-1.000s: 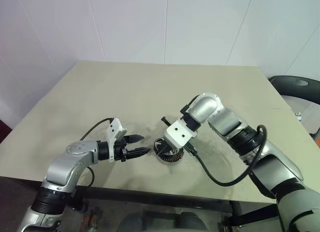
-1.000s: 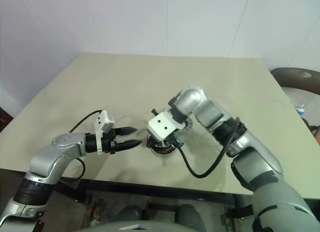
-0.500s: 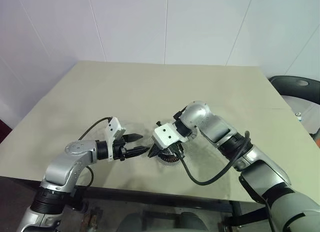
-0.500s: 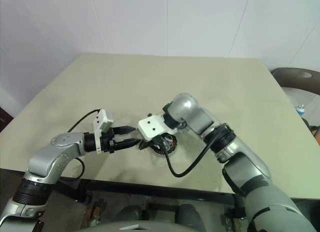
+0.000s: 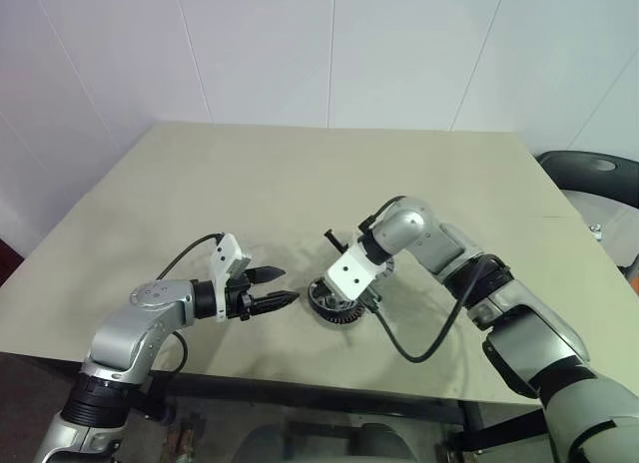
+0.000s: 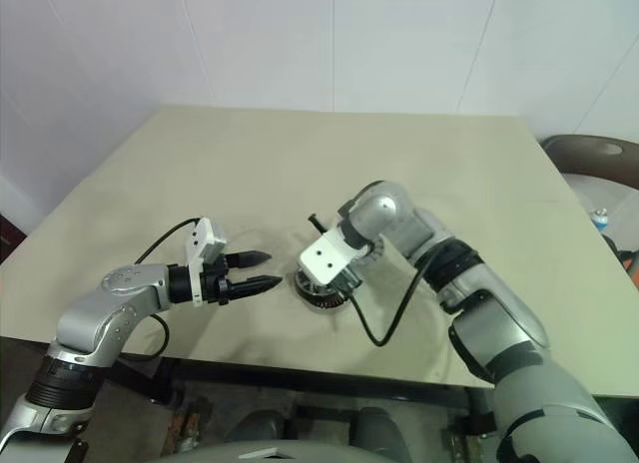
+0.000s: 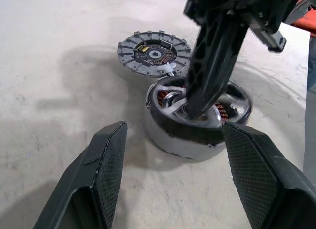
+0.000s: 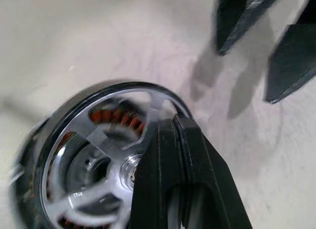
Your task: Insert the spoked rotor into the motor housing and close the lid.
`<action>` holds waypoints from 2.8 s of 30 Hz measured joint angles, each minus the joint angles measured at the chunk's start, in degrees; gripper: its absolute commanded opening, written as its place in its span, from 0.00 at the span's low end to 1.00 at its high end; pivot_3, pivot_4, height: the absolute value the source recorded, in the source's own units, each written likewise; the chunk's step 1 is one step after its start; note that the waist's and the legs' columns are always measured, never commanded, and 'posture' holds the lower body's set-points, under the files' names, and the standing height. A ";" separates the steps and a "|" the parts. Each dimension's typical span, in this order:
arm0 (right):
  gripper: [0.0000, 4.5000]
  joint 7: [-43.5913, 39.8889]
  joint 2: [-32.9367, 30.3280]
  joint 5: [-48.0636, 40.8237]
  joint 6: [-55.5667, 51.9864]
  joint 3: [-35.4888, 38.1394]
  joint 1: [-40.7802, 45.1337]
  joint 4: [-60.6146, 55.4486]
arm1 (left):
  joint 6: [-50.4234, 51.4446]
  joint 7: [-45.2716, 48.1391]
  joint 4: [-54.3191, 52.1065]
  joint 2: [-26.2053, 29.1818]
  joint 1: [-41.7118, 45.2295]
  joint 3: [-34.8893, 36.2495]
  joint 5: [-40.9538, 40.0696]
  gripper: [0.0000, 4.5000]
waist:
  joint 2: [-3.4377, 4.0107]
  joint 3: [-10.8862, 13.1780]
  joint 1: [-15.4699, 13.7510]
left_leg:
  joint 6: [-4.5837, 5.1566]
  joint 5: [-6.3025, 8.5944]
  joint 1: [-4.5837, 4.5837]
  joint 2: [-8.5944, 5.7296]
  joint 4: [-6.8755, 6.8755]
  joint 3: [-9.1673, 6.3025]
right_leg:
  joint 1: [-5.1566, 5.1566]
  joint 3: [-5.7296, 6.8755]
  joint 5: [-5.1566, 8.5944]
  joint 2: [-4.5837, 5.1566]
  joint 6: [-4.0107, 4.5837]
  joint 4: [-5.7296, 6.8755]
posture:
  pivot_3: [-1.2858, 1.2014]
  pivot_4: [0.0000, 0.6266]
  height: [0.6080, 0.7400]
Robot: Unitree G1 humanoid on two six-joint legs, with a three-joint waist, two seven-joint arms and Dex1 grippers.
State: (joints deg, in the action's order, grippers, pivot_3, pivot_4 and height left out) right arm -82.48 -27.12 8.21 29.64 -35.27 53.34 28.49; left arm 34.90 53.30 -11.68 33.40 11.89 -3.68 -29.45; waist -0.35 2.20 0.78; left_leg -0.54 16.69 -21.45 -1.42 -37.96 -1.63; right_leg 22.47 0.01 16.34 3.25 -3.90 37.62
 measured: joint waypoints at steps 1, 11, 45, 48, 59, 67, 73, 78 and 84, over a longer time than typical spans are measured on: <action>0.01 -0.61 -0.67 0.06 0.79 -0.01 0.00 -0.07 | 0.00 -0.01 0.00 0.00 0.00 0.00 0.00 0.72 | 0.00 0.00 0.00 | 0.00 0.00 0.01 0.00 0.00 0.00 | -0.01 0.00 0.00 0.00 0.00 0.00 | 0.52 0.00 1.00; 0.01 0.23 -2.60 1.57 6.48 0.10 0.28 0.11 | -0.07 -0.05 0.33 -0.34 0.09 0.00 0.03 0.72 | 0.00 0.00 -0.08 | 0.00 0.00 0.04 0.00 -0.02 0.00 | -0.06 0.00 0.00 0.01 0.01 -0.01 | 0.52 0.00 1.00; 0.48 -9.84 -11.78 -20.16 -42.54 10.42 -2.51 -11.94 | -0.33 -1.49 0.14 -1.93 -1.58 0.15 0.07 0.72 | 0.15 0.09 -0.15 | 0.01 0.00 -0.09 -0.01 0.06 0.01 | 0.09 -0.02 0.01 0.15 0.03 -0.05 | 0.52 0.00 1.00; 0.48 -7.59 -14.56 -31.49 -70.48 18.44 -1.13 -16.49 | -0.32 -1.72 -0.27 -2.06 -2.70 0.14 0.03 0.72 | 0.15 0.09 -0.28 | 0.00 0.01 -0.08 0.02 0.11 -0.01 | 0.10 -0.01 0.09 0.15 0.17 -0.06 | 0.52 0.00 1.00; 0.48 4.17 -24.90 -45.66 -103.90 29.71 -27.11 -33.45 | 0.04 -0.94 2.00 -2.28 -1.87 0.43 -0.40 0.72 | 0.18 -0.03 -1.48 | 0.20 0.12 -0.96 -0.05 0.06 0.04 | 0.77 0.02 -0.01 0.26 0.00 -0.37 | 0.52 0.00 1.00; 0.48 10.62 -25.55 -49.84 -106.33 31.31 -33.24 -41.94 | 0.07 0.12 3.51 -2.24 -0.90 -0.13 -0.26 0.72 | 0.17 -0.02 -1.51 | 0.20 0.11 -0.87 -0.04 -0.16 0.04 | 0.59 0.02 0.00 0.21 0.02 -0.31 | 0.52 0.00 1.00; 0.48 16.66 -20.51 -51.75 -106.76 30.84 -33.28 -44.20 | 0.01 -0.05 3.68 -3.05 -0.93 -0.29 0.11 0.72 | 0.13 -0.04 -1.62 | 0.21 0.11 -0.86 -0.05 -0.18 0.04 | 0.57 0.02 -0.02 0.19 -0.03 -0.32 | 0.52 0.00 1.00; 0.48 20.66 -17.29 -51.34 -106.68 28.90 -31.99 -41.52 | -0.05 -1.08 3.30 -3.66 -1.52 -0.29 0.17 0.72 | 0.12 -0.04 -1.61 | 0.21 0.11 -0.87 -0.06 -0.19 0.04 | 0.56 0.02 -0.03 0.19 -0.04 -0.32 | 0.52 0.00 1.00; 0.48 25.75 -13.20 -49.56 -106.76 28.18 -30.48 -35.36 | -0.06 -2.28 2.25 -3.73 -3.29 0.02 0.15 0.72 | 0.11 -0.05 -1.49 | 0.20 0.10 -0.84 -0.05 -0.19 0.04 | 0.57 0.01 -0.03 0.17 -0.04 -0.24 | 0.52 0.00 1.00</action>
State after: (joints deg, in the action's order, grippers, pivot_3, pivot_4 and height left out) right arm -56.73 -40.33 -41.35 -77.13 -7.09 22.86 -6.86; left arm 34.85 51.02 -9.43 29.67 8.60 -3.66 -29.30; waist -0.24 2.14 -0.71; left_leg -0.34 16.79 -22.29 -1.47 -38.15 -1.59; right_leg 23.04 0.02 16.31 3.42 -3.94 37.38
